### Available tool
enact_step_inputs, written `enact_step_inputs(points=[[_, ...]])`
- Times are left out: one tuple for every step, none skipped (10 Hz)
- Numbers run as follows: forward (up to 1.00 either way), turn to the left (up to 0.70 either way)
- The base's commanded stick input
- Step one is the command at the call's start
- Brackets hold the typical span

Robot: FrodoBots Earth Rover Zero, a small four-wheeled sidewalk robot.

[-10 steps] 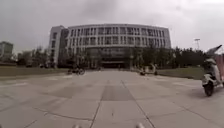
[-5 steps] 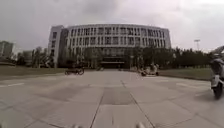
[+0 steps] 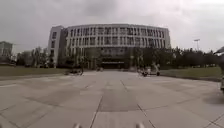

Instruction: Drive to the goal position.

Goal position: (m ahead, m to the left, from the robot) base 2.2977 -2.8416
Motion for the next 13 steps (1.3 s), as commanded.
enact_step_inputs(points=[[0.50, 0.00], [0.50, 0.00], [0.50, 0.00], [0.50, 0.00], [0.50, 0.00], [0.50, 0.00], [0.50, 0.00], [0.50, 0.00], [0.50, 0.00], [0.50, 0.00], [0.50, 0.00], [0.50, 0.00], [0.50, 0.00]])
